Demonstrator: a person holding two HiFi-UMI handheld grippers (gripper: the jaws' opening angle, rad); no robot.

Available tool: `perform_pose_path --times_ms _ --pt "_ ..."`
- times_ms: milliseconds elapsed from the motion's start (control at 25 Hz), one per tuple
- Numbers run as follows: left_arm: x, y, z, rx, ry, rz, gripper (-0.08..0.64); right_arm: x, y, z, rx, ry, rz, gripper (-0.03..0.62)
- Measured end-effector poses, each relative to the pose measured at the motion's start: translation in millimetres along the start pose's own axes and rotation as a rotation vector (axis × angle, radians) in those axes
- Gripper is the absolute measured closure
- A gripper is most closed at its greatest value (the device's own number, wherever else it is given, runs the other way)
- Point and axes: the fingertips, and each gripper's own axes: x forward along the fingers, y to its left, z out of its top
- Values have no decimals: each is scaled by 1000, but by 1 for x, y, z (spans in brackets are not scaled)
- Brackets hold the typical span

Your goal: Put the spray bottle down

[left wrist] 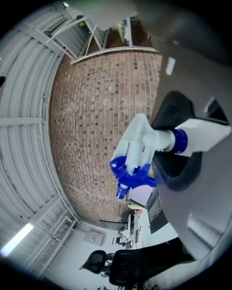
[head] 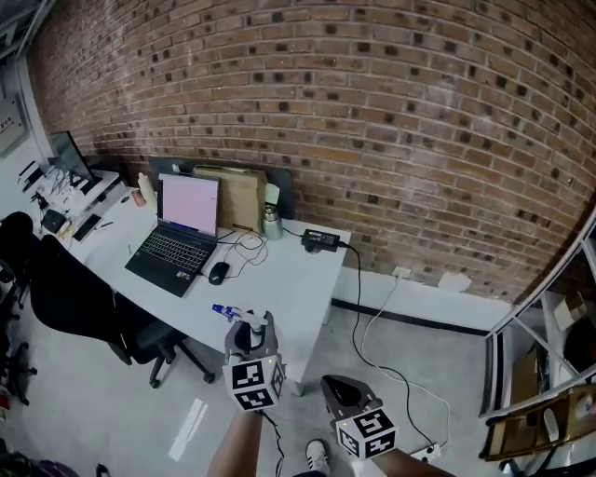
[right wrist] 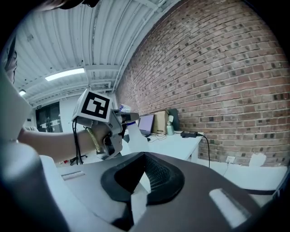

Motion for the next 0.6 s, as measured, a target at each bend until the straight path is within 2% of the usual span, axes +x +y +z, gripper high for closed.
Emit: perform_pose_path --times_ms 200,600 --pt "31 6 -11 -3 15 -8 428 19 -6 0 22 11 -18 594" --pt "47 4 -14 18 39 -7 406 26 -5 -8 23 27 -25 592"
